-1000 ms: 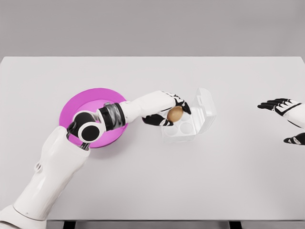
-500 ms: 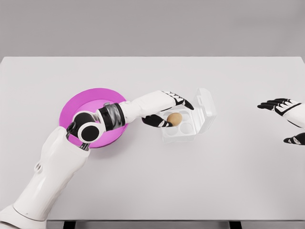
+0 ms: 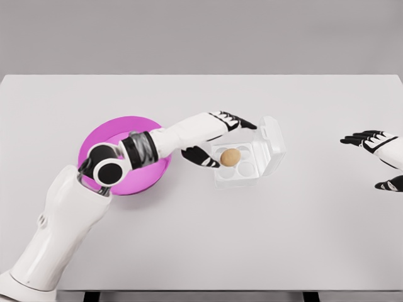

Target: Pack egg into the box and close the box lid

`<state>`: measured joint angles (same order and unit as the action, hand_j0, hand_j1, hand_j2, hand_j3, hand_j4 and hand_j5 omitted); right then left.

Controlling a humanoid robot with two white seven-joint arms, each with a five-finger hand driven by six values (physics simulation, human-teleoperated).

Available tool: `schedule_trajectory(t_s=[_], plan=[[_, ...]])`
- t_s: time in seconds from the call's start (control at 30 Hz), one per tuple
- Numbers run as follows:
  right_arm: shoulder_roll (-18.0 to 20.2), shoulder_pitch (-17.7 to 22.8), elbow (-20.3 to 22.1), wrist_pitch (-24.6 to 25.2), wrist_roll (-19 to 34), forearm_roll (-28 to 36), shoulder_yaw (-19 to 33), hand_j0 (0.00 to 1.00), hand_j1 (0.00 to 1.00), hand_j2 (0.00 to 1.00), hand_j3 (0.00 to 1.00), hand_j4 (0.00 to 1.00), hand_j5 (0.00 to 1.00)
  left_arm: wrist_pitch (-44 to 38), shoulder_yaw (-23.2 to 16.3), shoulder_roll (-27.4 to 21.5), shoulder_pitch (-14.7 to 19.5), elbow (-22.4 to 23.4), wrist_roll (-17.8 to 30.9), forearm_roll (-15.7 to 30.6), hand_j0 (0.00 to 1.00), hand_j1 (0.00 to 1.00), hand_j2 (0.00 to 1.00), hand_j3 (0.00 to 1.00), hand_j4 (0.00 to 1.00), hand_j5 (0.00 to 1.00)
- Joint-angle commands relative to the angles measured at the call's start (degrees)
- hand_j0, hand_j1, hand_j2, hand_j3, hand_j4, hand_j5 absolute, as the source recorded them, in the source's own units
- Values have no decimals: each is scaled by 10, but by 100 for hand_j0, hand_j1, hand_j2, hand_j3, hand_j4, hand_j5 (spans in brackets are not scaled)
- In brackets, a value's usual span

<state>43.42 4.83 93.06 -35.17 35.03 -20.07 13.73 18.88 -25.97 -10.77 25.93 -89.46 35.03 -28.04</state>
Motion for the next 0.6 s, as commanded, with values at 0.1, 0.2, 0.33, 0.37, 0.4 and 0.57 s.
schedule_trajectory(t_s=[0.1,0.2,0.33,0.37,0.4,0.57], plan=[[0,0,2,2,0,4,0,100,100,100,100,100,100,5,7,-83,1,-48,0,98,100,100,100,100,100,100],[-1,2,-1,2,0,4,1,100,100,100,100,100,100,102,28,-158,1,-65,0,178,100,100,100,100,100,100],[-2,0,2,2,0,4,0,100,100,100,100,100,100,161,84,-237,-5,-64,0,255,100,100,100,100,100,100],[-6,-2,-1,2,0,1,-3,100,100,100,100,100,100,161,96,-261,-11,-59,0,270,100,100,100,100,100,100],[-9,-3,-2,2,0,-1,-6,100,100,100,100,100,100,161,103,-269,-14,-57,0,275,100,100,100,100,100,100],[-10,-60,-34,2,0,-32,-94,100,100,100,100,100,100,161,219,-290,-62,-4,0,277,100,100,100,100,100,100]])
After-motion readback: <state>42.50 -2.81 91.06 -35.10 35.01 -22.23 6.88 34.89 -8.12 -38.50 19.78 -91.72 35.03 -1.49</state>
